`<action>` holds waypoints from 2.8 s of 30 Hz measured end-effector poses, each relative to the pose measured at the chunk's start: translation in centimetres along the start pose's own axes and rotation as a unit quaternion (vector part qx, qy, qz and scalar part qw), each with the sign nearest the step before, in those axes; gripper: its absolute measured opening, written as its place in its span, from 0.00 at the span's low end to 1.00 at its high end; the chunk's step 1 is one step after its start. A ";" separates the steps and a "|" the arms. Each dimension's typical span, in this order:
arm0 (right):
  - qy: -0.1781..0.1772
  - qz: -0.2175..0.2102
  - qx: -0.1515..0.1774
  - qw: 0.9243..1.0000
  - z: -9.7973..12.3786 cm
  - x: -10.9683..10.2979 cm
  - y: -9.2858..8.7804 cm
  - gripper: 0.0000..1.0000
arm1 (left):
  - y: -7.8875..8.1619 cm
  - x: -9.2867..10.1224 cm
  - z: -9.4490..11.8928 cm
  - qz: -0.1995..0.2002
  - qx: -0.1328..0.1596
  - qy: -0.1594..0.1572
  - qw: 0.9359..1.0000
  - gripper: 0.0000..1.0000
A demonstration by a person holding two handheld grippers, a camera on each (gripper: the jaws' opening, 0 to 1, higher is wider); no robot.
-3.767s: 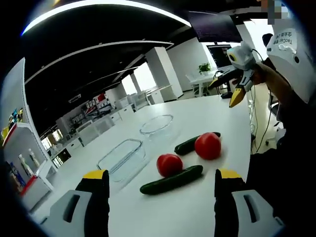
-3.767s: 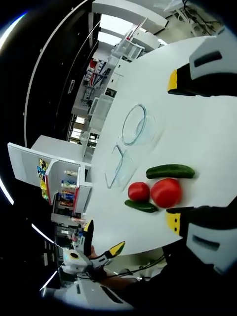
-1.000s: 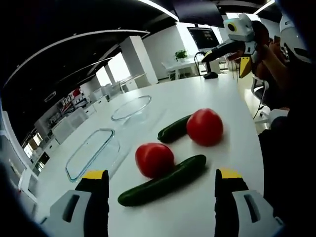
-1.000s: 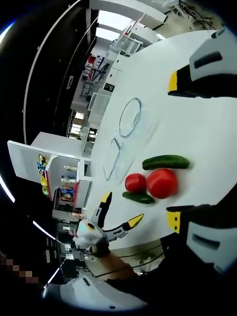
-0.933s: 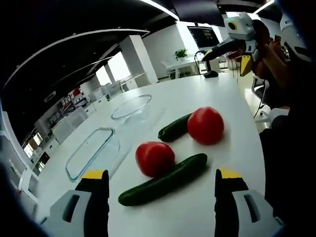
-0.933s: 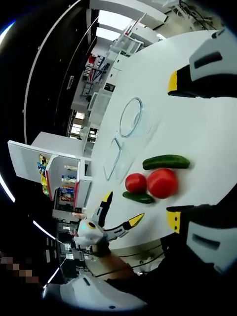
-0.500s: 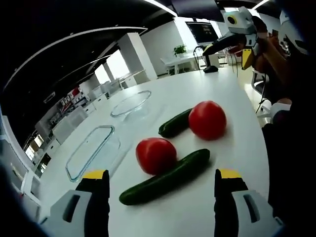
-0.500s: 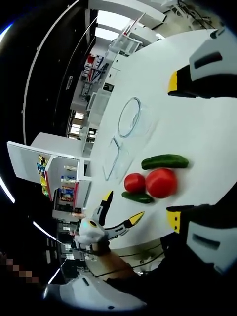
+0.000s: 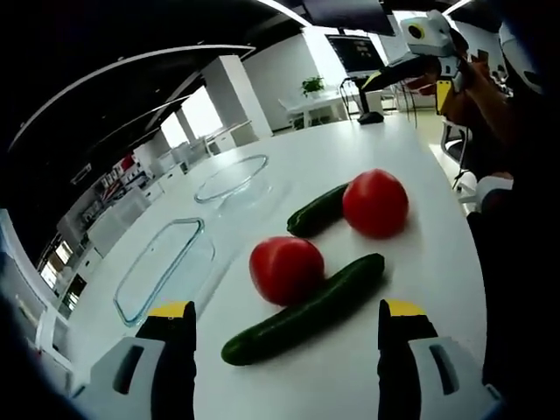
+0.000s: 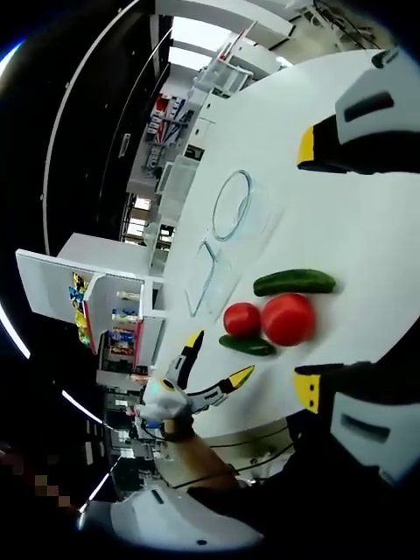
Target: Sort the scattered tomatoes and cucumbers on the table and place them into their respective storage containers
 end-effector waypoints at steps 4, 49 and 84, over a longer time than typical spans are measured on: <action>-0.003 0.000 0.001 1.000 0.2 0.1 0.1 0.86 | -0.5 0.3 -0.6 -0.033 -0.010 -0.045 0.998 0.85; 0.001 0.000 0.000 1.000 0.7 -0.7 0.3 0.85 | -1.3 0.1 -3.7 -0.101 -0.112 -0.242 0.959 0.41; 0.003 -0.001 -0.002 1.000 0.6 -0.7 -0.1 0.84 | -1.9 0.4 -3.1 -0.162 -0.164 -0.284 0.931 0.24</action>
Point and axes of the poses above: the point that each gripper's makers call its tool centre point, and the gripper's own axes: z roughly backward along the fingers, x roughly to its right, y roughly out of its top, the point moved 4 cm from there along z, roughly backward along the fingers, and after that the axes turned 2 degrees about x, right-handed, at the moved point
